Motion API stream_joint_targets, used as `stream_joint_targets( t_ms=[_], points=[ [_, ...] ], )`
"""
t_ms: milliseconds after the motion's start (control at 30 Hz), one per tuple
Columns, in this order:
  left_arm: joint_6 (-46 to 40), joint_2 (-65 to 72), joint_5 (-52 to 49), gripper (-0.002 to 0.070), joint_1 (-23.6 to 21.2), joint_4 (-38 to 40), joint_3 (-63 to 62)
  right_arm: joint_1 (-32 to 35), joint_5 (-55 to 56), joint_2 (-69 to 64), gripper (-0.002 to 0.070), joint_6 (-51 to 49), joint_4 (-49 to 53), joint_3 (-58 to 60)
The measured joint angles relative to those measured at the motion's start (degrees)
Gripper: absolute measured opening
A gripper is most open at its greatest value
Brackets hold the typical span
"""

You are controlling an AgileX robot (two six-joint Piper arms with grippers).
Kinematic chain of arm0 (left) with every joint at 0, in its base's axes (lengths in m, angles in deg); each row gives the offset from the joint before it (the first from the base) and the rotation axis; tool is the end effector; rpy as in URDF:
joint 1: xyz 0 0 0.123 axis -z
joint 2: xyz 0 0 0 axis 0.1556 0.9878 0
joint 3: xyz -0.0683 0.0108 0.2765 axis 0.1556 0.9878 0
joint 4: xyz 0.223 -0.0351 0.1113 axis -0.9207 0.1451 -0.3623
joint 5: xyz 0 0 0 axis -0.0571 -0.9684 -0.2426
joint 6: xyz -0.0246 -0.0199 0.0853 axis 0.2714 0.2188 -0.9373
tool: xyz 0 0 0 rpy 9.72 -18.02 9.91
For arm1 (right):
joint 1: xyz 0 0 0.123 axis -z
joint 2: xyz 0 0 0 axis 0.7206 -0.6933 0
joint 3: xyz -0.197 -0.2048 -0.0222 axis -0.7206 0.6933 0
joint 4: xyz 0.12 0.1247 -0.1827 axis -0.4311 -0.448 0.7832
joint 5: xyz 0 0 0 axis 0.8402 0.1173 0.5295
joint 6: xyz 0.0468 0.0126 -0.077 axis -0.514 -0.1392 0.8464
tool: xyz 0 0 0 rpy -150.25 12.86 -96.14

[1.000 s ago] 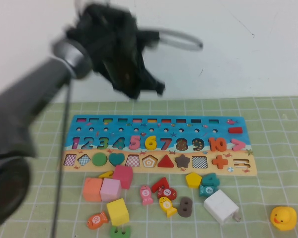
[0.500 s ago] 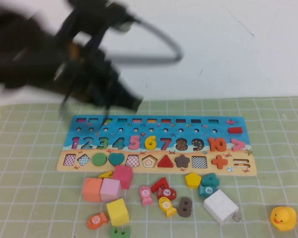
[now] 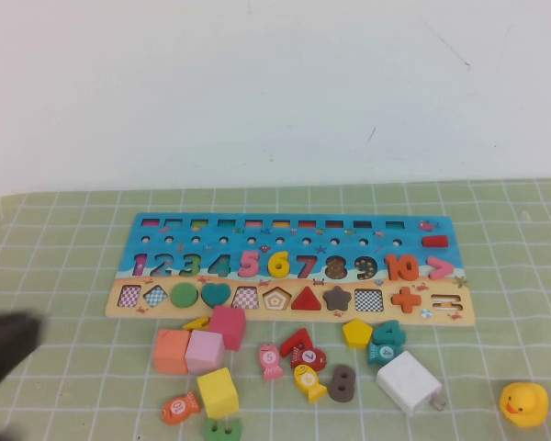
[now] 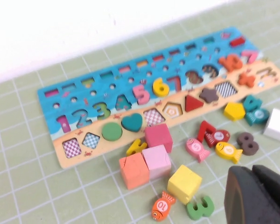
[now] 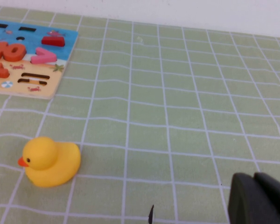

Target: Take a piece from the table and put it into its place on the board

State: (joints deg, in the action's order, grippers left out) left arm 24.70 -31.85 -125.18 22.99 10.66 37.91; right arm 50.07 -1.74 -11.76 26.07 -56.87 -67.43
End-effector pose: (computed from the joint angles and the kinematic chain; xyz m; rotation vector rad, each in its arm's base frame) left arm 0.0981 -0.0555 0.3671 0.4520 2.0070 -0.3468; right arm 0.0528 -0.0046 0.1733 -0.0733 1.8585 -0.1644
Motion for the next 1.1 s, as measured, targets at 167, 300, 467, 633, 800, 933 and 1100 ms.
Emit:
stream_joint_targets(
  t_ms=[167, 300, 467, 633, 800, 933, 1100],
  points=[
    [3.04, -17.95, -0.96, -0.0001, 0.0, 0.0, 7.49, 0.0, 0.0, 0.0, -0.0001, 0.0, -0.09, 0.0],
    [6.15, -25.45, -4.22, -0.0001, 0.0, -1.45, 10.88, 0.0, 0.0, 0.0, -0.0001, 0.0, -0.09, 0.0],
    [8.9, -27.11, -12.75, -0.0001, 0.0, -0.93, 12.21, 0.0, 0.0, 0.0, -0.0001, 0.0, -0.09, 0.0],
    [10.41, -27.11, -16.95, -0.0001, 0.0, 0.97, 12.46, 0.0, 0.0, 0.0, -0.0001, 0.0, -0.09, 0.0],
    [10.41, -27.19, -17.06, -0.0001, 0.0, 5.64, 14.01, 0.0, 0.0, 0.0, -0.0001, 0.0, -0.09, 0.0],
    [11.15, -27.19, -14.81, -0.0001, 0.0, 4.42, 17.88, 0.0, 0.0, 0.0, -0.0001, 0.0, -0.09, 0.0],
    [12.15, -27.19, -0.93, -0.0001, 0.0, -0.31, 24.55, 0.0, 0.0, 0.0, -0.0001, 0.0, -0.09, 0.0]
  ],
)
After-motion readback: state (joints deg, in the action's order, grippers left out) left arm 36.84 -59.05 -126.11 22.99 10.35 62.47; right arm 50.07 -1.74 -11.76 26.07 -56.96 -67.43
